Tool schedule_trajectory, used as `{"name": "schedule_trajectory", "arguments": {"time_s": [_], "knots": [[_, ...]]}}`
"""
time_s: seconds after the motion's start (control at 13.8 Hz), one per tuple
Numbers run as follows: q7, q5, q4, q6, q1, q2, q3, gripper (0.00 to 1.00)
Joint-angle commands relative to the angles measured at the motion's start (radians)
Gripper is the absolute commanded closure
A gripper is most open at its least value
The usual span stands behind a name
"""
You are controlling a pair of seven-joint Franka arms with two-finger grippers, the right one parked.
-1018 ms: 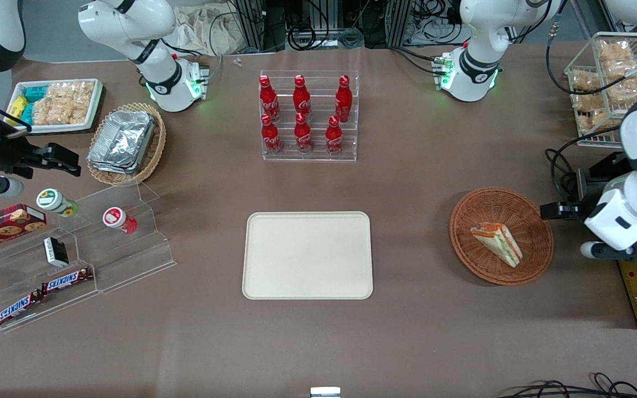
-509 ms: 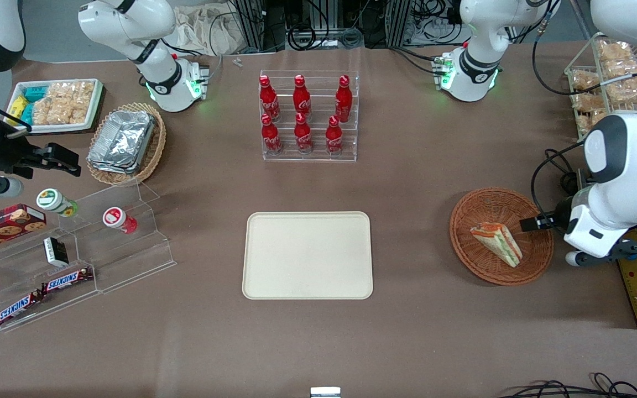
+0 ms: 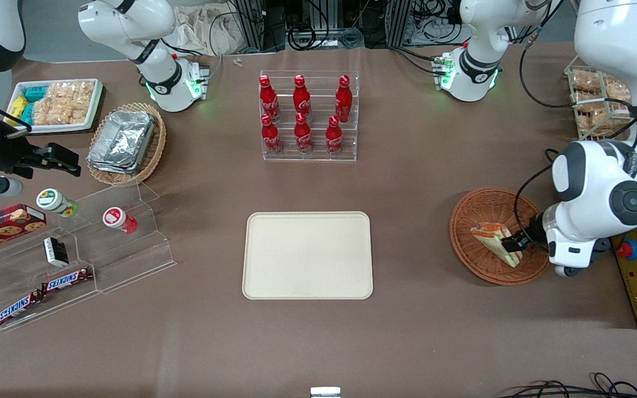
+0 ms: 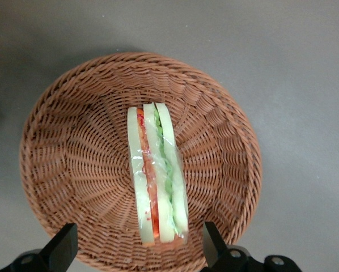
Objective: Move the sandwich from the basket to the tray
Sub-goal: 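Lower the open left gripper down onto the sandwich in the basket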
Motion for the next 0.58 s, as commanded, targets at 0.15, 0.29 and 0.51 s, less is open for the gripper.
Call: {"name": "schedule_trajectory", "arguments": {"time_s": [0.15, 0.29, 0.51], "knots": [[-0.039, -0.021, -0.081, 0.071, -0.001, -0.001, -0.001, 0.01], [-0.055, -0.021, -0.116, 0.134, 0.001, 0.008, -0.001, 0.01], [-0.122, -0.021, -0.115, 0.199, -0.001, 0.036, -0.001, 0.01]]}}
